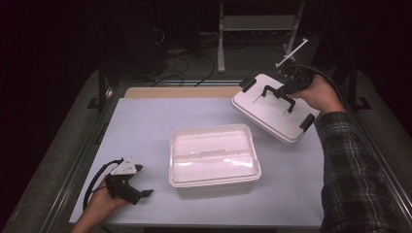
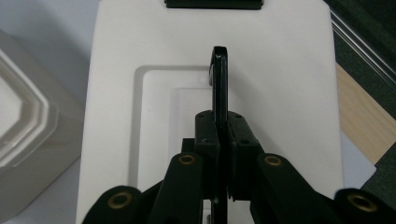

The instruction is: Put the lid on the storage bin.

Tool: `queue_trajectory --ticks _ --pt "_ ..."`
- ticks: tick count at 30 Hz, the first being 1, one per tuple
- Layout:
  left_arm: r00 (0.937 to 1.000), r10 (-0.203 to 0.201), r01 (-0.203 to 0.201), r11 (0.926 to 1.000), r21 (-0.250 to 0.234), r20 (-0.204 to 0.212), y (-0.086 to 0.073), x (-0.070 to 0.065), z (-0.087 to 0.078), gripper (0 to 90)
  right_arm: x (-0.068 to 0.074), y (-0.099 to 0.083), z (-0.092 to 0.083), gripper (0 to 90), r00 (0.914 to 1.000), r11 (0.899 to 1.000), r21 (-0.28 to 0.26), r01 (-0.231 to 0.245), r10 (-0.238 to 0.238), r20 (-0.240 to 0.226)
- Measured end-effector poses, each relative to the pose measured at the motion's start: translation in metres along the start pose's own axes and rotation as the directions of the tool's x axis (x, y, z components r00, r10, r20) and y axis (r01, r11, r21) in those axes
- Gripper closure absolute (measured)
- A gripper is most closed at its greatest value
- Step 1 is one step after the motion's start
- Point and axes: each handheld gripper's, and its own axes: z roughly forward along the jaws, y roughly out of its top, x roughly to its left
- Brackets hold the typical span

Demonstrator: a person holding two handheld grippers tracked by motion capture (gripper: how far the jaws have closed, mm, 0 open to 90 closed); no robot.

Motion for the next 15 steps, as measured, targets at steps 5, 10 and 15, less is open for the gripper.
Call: queue_trajectory --ticks 5,10,15 --pt "1.0000 0.000 0.000 1.0000 -0.001 0.000 0.000 0.000 0.000 0.0 0.007 0.006 -0.017 84.8 0.9993 1.000 -0.012 0.025 -0.026 -0.026" --pt "1.0000 0.002 -0.002 1.0000 0.000 0.000 0.000 0.000 0.000 0.0 0.020 0.011 -0.029 84.8 0.9951 0.997 -0.048 0.069 -0.072 -0.068" --pt "1.0000 0.003 -0.003 1.0000 0.002 0.000 0.000 0.000 0.000 0.1 0.038 0.018 -0.036 84.8 0.9826 0.989 -0.068 0.132 -0.140 -0.122"
